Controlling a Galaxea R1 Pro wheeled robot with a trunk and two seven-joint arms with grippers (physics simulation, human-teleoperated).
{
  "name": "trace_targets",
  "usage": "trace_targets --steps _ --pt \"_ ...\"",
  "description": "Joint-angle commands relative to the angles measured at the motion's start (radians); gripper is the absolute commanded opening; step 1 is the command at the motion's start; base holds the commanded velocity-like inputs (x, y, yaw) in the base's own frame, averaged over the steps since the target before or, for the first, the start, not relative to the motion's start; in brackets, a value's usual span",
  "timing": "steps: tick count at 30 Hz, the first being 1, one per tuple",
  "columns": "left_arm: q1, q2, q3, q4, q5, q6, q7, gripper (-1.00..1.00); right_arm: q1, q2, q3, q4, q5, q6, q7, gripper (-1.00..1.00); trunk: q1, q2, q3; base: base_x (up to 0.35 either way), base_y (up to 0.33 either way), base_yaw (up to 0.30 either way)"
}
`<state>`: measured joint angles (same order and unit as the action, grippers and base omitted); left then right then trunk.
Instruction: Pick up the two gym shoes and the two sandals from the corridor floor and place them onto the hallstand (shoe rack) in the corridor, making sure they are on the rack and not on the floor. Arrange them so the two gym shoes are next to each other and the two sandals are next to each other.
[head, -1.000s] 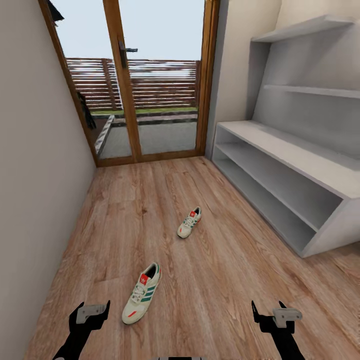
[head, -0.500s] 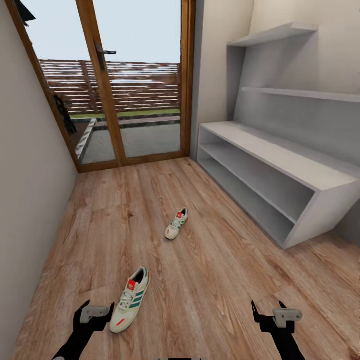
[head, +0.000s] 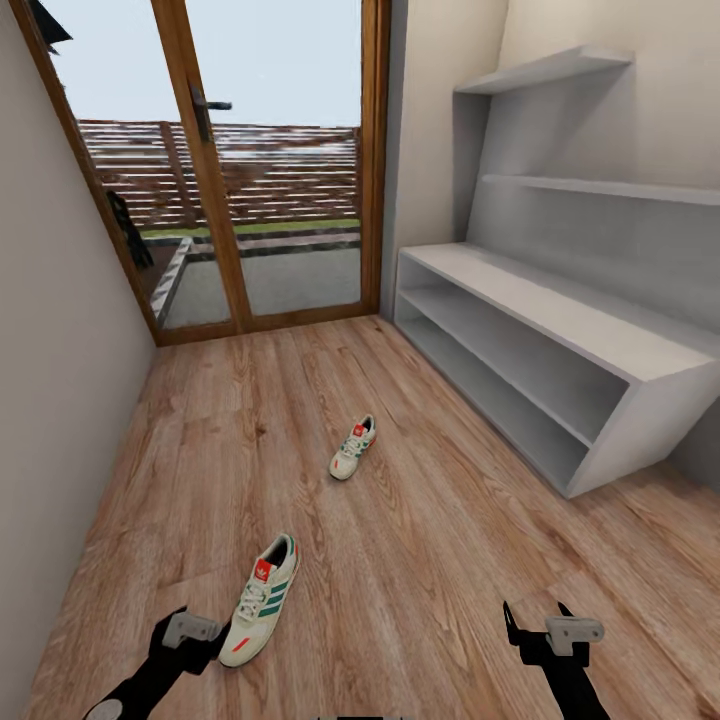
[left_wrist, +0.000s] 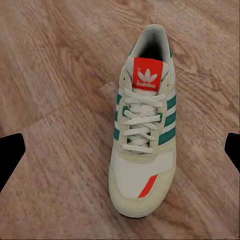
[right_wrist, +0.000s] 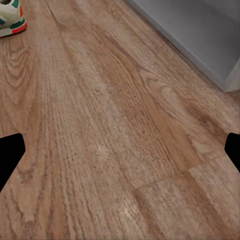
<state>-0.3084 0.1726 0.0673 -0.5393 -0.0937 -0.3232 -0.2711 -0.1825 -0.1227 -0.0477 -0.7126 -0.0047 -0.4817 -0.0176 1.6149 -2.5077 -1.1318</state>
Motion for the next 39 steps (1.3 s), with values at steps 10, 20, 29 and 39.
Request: trace_targets --steps 10,20,29,39 --pt "-0.008 0.000 -0.003 -0.001 -0.011 0.065 0.000 1.00 0.000 0.000 -0.001 0.000 0.000 0.001 -0.002 1.00 0.000 0.000 0.000 0.000 0.000 -0.001" --pt "-0.026 -0.004 0.001 0.004 -0.005 0.075 0.002 1.00 0.000 0.000 0.002 0.000 0.008 0.002 -0.042 1.00 0.000 0.000 0.000 0.000 0.000 0.000" --pt "-0.136 -0.057 -0.004 0.041 -0.010 0.083 0.104 1.00 0.000 0.000 0.003 0.000 0.009 0.000 -0.048 1.00 0.000 0.000 0.000 0.000 0.000 0.000" --pt "-0.168 -0.077 -0.009 0.159 -0.065 0.035 0.074 1.00 0.000 0.000 0.004 0.003 0.010 0.000 -0.048 1.00 0.000 0.000 0.000 0.000 0.000 0.000"
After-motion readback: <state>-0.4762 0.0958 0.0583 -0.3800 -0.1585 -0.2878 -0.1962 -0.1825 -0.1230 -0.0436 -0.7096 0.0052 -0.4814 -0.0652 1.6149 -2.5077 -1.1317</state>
